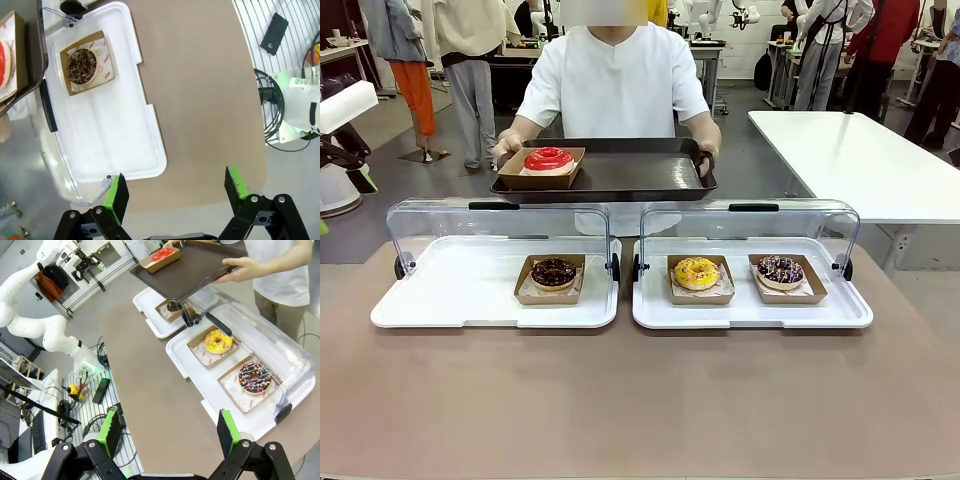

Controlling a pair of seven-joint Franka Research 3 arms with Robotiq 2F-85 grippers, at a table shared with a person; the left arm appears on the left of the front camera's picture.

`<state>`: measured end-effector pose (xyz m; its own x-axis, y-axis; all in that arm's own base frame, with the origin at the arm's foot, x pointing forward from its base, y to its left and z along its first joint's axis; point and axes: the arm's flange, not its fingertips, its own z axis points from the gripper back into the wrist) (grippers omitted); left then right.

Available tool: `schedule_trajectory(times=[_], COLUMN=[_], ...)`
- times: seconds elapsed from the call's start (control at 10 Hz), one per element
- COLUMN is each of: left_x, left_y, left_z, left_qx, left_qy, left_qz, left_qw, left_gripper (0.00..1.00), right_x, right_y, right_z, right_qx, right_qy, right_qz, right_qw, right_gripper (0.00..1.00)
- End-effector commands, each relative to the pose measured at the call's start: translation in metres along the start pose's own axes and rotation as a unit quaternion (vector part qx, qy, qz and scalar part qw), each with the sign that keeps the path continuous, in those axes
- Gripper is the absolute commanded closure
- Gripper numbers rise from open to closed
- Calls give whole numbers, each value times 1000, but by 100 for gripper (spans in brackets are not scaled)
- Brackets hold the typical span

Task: Provide the desired donut to the person.
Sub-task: Pick up and lift the Paper togo box containing the Donut pointed at by the person.

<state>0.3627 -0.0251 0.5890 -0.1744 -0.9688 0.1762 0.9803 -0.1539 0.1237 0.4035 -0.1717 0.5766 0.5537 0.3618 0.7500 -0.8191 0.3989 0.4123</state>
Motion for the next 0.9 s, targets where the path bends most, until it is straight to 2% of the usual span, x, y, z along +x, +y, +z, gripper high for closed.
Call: schedule_trajectory(times=[0.0,0.6,0.7,0.8], left_x=[4,2,-25,-57], left_y=[5,2,6,-8], left_z=[3,1,13,20], left_qx=[-1,0,16,43], left_qy=[2,1,-75,-162], left_qz=[-2,-3,12,36], left_qw=[1000,1000,997,985], left_gripper=[0,0,0,0], right_x=[0,0,0,0], right_y=[1,1,1,1], right_z=[-1,-1,-1,-1], right_qx=[3,3,3,3], right_qy=[-2,-2,-2,-2], right_qz=[2,2,2,2], right_qw=[1000,1000,1000,1000], right_gripper=[0,0,0,0])
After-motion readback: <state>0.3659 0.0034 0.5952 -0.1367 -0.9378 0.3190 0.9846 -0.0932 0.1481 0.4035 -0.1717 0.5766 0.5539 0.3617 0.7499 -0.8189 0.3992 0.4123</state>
